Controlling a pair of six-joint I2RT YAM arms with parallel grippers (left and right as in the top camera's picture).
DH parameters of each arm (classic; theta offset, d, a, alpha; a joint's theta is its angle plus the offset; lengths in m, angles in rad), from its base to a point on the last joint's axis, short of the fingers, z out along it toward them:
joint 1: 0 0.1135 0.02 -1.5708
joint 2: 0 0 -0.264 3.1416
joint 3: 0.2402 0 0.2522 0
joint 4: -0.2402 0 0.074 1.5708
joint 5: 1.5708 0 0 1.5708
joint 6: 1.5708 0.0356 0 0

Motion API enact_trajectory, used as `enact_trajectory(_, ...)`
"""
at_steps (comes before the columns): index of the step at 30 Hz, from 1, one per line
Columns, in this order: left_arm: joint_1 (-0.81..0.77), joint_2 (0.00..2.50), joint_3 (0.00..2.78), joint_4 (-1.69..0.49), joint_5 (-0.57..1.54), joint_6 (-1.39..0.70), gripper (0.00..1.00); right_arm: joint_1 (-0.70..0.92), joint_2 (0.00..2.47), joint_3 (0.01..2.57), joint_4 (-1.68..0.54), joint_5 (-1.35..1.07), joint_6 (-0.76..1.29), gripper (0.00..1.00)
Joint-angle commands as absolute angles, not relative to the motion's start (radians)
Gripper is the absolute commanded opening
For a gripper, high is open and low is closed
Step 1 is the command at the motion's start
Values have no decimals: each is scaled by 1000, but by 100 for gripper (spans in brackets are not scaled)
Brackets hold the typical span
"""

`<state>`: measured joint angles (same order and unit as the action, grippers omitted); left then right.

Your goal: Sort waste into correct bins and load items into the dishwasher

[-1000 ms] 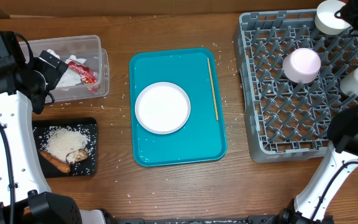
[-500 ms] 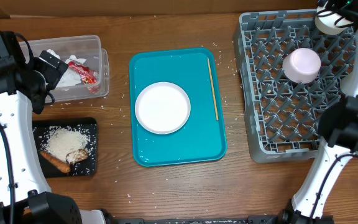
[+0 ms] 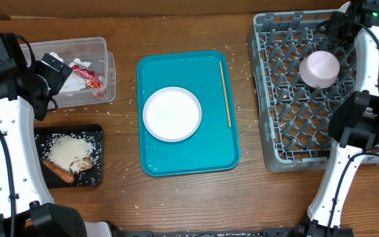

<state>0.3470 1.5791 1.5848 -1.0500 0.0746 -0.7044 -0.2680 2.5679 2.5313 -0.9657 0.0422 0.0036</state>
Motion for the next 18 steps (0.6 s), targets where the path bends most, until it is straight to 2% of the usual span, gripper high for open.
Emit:
enact_trajectory(1, 347, 1566, 1603, -1048, 67, -710, 100, -257, 2549, 2542, -968, 124, -8, 42)
enact_trajectory(4, 347, 1566, 1603, -1048, 67, -710, 100, -251, 2549, 2542, -976, 145, -7, 23)
enact_trajectory(8, 347, 1566, 1603, -1048, 67, -711, 100, -250, 2546, 2559, -1003, 146, 25, 5)
enact_trajectory(12, 347, 1566, 1603, -1048, 67, -710, 100, -260, 2499, 2621, -1056, 108, 97, 4)
enact_trajectory(18, 347, 1566, 1603, -1048, 67, -711, 100, -343, 2399, 2657, -1095, -297, 109, 4)
